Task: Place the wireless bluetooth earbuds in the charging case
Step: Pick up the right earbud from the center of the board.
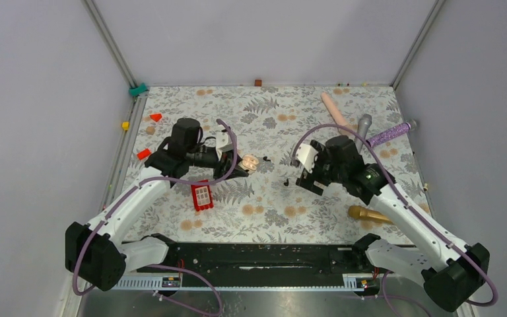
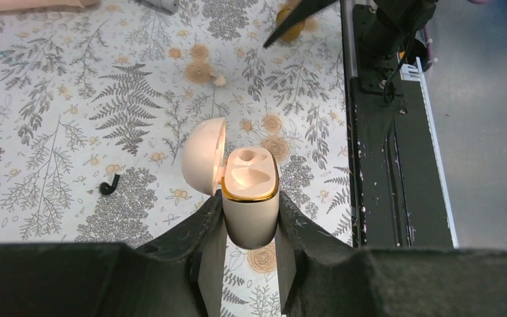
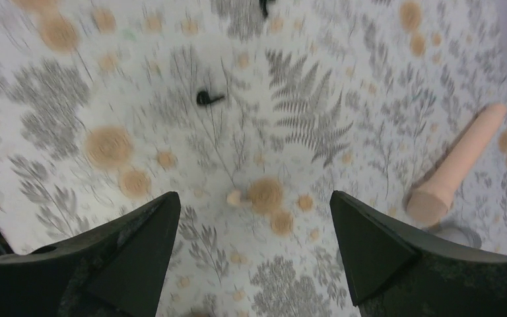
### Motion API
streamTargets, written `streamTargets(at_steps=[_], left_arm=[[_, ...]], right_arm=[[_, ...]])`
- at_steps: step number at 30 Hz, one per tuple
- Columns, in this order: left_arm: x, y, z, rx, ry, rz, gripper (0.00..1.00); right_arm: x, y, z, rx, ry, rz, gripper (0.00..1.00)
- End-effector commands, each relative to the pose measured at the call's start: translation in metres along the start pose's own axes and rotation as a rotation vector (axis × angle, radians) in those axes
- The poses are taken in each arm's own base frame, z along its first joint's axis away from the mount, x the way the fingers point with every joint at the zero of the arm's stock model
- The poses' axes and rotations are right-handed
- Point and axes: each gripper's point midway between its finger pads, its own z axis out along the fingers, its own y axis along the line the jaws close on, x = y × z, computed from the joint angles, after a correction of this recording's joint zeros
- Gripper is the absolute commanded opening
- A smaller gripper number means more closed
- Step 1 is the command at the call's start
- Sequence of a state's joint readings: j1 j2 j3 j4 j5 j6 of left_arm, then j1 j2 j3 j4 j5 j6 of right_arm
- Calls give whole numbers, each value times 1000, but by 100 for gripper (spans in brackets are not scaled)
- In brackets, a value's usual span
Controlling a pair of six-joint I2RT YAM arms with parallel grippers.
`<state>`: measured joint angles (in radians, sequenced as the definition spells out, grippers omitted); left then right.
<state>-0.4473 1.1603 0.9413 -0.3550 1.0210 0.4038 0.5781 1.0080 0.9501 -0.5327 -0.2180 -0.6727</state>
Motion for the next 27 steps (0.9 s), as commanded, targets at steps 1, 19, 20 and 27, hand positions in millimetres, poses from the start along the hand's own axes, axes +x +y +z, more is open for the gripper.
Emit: streamTargets(at_steps=[1,19,20,27], left_arm=[[-27,-3,-2,42,-90,67,0],[-20,0,0,18,-102,66,0],[-20,0,0,19,-102,65,0],[-20,0,0,16,-104,66,0]], right_arm=[[75,-9,11,66,247,-213,88],[146,1,56,39,650,44,81],[149,2,57,37,667,56,79],[156,-11,69,104,720,71,74]])
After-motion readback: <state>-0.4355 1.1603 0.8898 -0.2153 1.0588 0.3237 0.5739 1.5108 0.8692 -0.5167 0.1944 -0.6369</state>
